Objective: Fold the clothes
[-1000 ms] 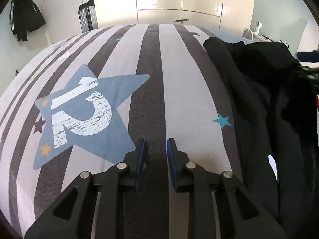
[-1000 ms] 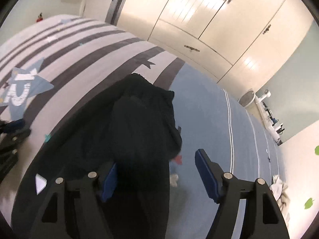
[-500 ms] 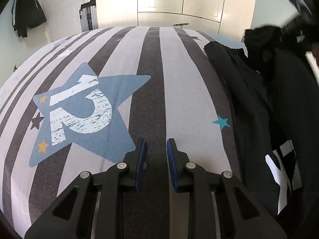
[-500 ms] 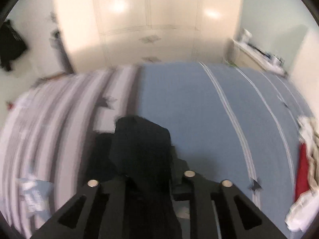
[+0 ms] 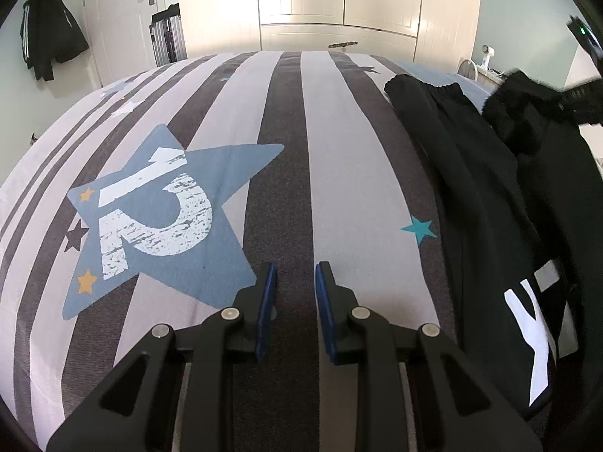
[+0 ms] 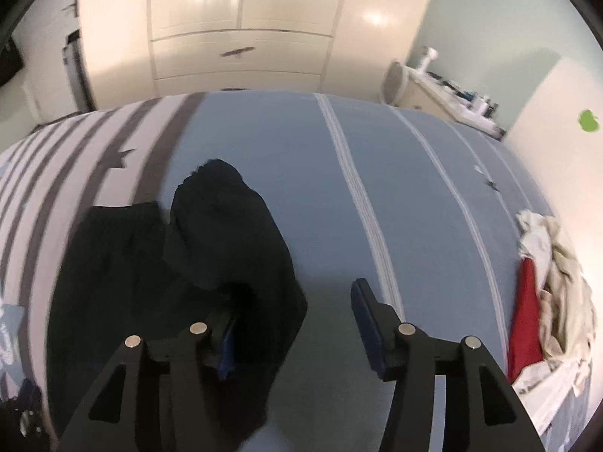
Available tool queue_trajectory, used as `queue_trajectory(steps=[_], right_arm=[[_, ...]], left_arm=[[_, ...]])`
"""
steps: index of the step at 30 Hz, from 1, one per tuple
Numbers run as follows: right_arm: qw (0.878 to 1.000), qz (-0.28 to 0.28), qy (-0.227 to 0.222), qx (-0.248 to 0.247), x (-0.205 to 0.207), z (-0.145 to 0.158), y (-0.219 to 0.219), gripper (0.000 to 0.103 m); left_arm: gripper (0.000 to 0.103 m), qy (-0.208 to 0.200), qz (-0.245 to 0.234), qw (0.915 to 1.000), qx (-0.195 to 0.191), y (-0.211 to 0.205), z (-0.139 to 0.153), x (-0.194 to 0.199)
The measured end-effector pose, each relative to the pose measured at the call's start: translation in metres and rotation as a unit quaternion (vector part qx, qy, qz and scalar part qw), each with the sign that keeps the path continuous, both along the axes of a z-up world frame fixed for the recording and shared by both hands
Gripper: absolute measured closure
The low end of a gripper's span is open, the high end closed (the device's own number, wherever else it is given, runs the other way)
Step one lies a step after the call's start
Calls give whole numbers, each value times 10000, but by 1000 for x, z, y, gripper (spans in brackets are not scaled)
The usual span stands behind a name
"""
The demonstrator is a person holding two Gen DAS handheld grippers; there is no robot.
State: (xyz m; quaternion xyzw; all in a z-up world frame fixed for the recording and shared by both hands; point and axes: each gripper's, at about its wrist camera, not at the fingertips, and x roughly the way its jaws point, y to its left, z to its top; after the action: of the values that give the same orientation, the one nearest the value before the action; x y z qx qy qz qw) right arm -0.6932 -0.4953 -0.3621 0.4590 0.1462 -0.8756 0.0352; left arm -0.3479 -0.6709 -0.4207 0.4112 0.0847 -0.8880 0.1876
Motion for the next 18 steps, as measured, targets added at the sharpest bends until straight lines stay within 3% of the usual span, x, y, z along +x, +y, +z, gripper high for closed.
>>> queue_trajectory(steps=[4,6,9,12,14,18], right_arm=[[9985,-10,94,548,9,-12,25,54],[9994,-13,48,357,13,-13,39,54],[9996,20,-72,-273,16,-11,54,53],[9984,160,-146,-516,20,-9,55,53],[9984,233,-131,-504,24,-7,58,54],[9986,129,71,-517,28,1,78,54]], left_arm=[[83,-117,24,9999,90,-3,7,-3],[83,12,243,9983,536,-13,21,-3],[83,722,215,9922,988,-11,59,-11],[82,859,-515,9839,1482,18,84,-46],[81,709,-1089,9792,1560,49,90,-73],[81,430,-1671,9736,1497,96,89,-106]])
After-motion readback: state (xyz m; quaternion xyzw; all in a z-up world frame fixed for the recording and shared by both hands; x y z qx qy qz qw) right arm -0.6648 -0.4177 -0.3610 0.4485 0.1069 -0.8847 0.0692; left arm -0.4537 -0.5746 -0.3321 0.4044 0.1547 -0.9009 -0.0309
